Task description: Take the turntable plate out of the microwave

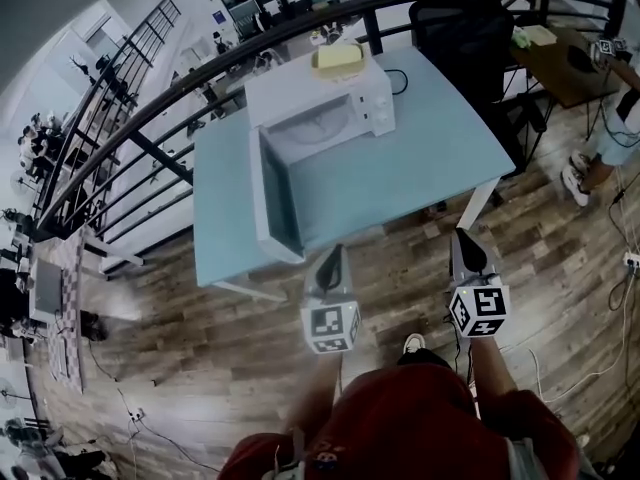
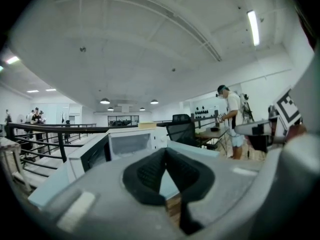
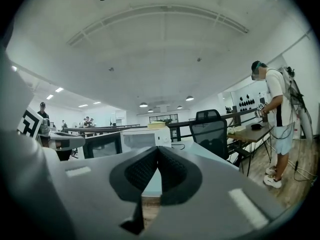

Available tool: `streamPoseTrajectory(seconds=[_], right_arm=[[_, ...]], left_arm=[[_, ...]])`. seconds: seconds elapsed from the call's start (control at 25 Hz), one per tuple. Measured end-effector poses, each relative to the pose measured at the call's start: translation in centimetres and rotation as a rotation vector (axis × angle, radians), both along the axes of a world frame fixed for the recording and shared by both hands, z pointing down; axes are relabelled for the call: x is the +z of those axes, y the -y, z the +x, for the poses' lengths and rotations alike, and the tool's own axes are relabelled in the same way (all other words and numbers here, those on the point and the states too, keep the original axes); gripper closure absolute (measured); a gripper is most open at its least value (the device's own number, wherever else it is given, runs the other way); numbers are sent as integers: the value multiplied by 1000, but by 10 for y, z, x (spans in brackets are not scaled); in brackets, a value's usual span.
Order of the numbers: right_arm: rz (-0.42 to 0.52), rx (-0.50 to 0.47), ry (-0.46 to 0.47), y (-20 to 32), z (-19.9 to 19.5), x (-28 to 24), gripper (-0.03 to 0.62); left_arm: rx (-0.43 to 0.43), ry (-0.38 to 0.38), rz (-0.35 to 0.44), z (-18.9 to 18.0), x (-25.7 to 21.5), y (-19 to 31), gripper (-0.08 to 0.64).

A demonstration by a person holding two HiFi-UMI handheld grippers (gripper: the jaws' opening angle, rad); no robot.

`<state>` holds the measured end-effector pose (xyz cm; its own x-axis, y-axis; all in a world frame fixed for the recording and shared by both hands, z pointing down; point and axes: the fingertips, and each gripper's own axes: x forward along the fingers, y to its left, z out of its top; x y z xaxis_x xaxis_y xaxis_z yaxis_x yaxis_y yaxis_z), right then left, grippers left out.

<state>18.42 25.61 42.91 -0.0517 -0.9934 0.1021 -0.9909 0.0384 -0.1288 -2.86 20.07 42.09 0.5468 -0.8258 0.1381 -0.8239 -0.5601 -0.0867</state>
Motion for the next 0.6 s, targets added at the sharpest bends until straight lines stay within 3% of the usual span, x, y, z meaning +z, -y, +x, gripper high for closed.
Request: streamPoseTrajectory(seconds=[0.36, 0.6], right_arm=[[18, -24, 18, 56, 40, 0, 591], [-15, -38, 10, 93, 42, 15, 592]], left_arm=[[-28, -1, -23, 44, 6, 50, 561], [-44, 6, -40, 45, 19, 87, 561]])
